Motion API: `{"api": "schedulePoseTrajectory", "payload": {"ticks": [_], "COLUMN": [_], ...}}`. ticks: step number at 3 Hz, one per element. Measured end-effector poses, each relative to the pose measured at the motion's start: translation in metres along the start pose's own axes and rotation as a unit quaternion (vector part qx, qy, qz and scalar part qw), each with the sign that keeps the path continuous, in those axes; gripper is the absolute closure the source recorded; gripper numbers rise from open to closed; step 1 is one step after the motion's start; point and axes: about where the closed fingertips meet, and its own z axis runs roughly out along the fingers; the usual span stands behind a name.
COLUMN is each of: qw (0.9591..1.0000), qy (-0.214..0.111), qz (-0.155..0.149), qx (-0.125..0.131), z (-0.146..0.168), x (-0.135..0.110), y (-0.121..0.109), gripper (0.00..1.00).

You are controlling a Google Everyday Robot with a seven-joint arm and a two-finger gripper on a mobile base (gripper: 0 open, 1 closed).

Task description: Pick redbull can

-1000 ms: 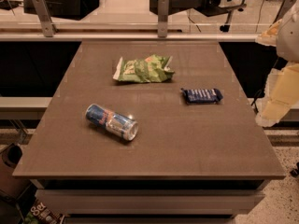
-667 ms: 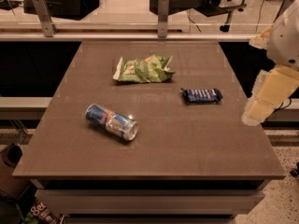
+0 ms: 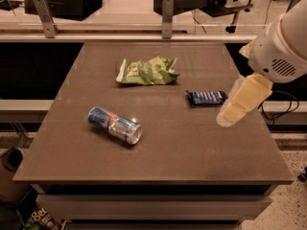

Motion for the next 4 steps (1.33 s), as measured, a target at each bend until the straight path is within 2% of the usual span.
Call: {"api": "schedulePoseTrajectory", "payload": {"ticks": [1,2,3,4], "qw": [0.9999,0.9999,0.9995,0.9983], "qy": [-0.003,-0.001,0.014,0.038], "qz": [0.012,0.007,-0.001,-0.007], "qx": [-0.002,-0.013,-0.028,-0.043], "z": [0.016,0.038,0.058,0.066], "x": [-0.022,-0.048,-0.068,-0.086], "y": [0.003,0.008,0.015,0.030], "gripper": [0.00,0.00,0.00,0.00]}}
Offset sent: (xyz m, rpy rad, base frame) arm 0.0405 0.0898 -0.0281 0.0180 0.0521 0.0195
